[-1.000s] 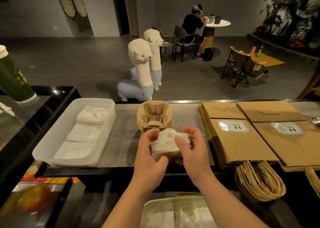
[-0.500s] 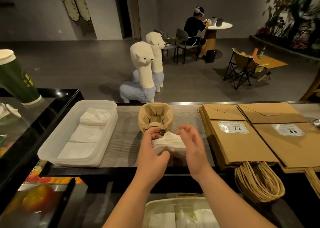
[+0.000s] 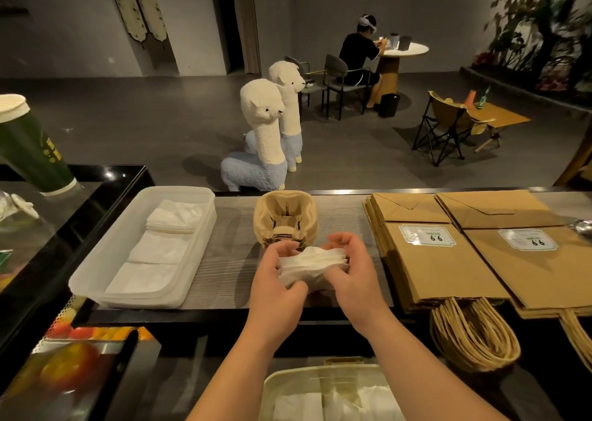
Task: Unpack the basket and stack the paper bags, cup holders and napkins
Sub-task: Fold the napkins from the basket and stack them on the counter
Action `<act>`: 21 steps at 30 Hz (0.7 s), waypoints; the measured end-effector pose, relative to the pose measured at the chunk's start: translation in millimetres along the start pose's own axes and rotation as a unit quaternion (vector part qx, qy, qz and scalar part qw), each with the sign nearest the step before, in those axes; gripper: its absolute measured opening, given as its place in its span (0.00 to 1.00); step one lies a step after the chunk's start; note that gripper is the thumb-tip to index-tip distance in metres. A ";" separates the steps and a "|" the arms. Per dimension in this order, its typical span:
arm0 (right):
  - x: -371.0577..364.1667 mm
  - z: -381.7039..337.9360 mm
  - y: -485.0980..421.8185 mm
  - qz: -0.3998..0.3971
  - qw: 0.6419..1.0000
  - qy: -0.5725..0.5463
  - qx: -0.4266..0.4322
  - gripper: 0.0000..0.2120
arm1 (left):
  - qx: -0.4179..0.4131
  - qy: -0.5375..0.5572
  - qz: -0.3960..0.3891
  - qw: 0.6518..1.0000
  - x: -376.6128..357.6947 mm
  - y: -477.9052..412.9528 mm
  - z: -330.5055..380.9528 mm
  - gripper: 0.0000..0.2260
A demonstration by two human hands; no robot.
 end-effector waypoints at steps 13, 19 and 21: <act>-2.6 2.8 -6.2 0.148 0.987 0.057 -0.012 0.06 | -0.034 0.101 0.069 0.992 -1.4 1.0 5.1 0.13; -0.3 -0.6 -7.0 0.153 0.984 0.090 0.002 0.08 | -0.022 0.097 0.182 0.978 -1.3 1.1 5.1 0.06; -3.3 0.9 -8.7 0.126 0.991 0.041 -0.006 0.07 | -0.028 0.102 0.191 0.976 -0.6 0.2 4.6 0.06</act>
Point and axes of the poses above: each hand's wrist, its own y-axis away from the middle knuckle, its own x-axis out of the back of the hand, z = x × y, the point moved 7 cm from there along -y, towards the middle knuckle, and after that the axes turned 12 degrees about x, right-handed, at the moved point
